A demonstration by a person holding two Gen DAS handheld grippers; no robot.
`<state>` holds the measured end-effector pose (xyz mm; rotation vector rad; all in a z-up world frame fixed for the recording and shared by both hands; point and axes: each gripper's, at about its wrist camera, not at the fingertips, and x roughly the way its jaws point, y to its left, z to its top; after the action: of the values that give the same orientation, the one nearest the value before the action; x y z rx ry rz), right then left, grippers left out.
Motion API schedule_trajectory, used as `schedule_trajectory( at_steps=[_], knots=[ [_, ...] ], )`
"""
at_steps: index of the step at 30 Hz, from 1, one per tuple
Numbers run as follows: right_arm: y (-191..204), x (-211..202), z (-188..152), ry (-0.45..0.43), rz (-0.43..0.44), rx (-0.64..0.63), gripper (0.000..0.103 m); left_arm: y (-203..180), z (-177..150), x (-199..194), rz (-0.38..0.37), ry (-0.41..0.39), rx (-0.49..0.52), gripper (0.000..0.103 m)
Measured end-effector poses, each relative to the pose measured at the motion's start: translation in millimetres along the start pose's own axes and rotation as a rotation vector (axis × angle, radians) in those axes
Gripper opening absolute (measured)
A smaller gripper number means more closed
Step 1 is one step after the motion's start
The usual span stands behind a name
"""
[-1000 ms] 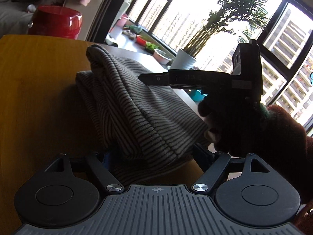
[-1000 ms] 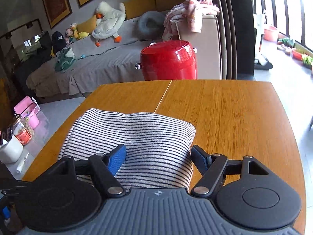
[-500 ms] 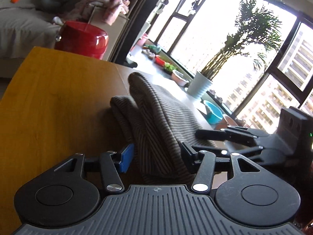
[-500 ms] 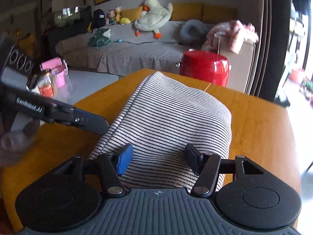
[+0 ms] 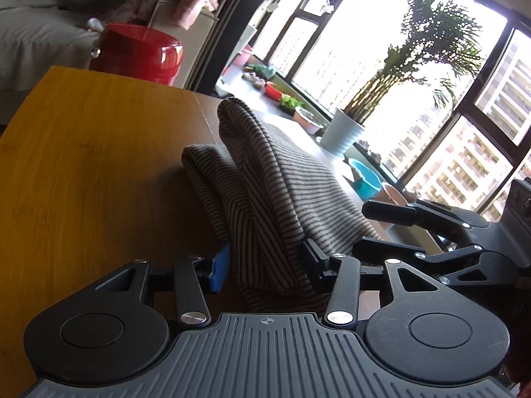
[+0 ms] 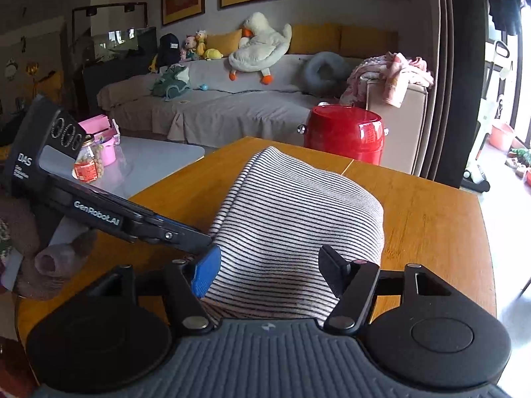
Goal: Fold clothes
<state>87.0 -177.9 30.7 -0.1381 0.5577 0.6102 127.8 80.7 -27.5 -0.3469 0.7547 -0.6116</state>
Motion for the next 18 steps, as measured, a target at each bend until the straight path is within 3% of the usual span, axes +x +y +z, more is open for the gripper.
schedule_trajectory(
  at_steps=[5, 11, 14, 15, 18],
  knots=[
    [31.9, 2.4, -13.8, 0.011, -0.013, -0.135, 0.073, 0.7, -4.2, 6.4, -0.067, 0.013, -0.053, 0.051],
    [60.5, 24.6, -18.8, -0.023, -0.118, -0.273, 0.079, 18.7, 1.2, -16.8, 0.024, -0.078, -0.077, 0.05],
    [55.9, 38.3, -13.3, -0.012, -0.152, -0.319, 0.052, 29.8, 1.8, -21.6, 0.056, -0.09, -0.11, 0.048],
    [52.1, 35.0, -6.6, -0.025, -0.15, -0.304, 0.031, 31.6, 1.8, -23.5, 0.057, -0.092, -0.113, 0.048],
    [42.4, 20.3, 15.0, -0.07, -0.137, -0.24, 0.026, 34.9, 1.4, -31.3, 0.05, -0.102, -0.114, 0.05]
  ],
)
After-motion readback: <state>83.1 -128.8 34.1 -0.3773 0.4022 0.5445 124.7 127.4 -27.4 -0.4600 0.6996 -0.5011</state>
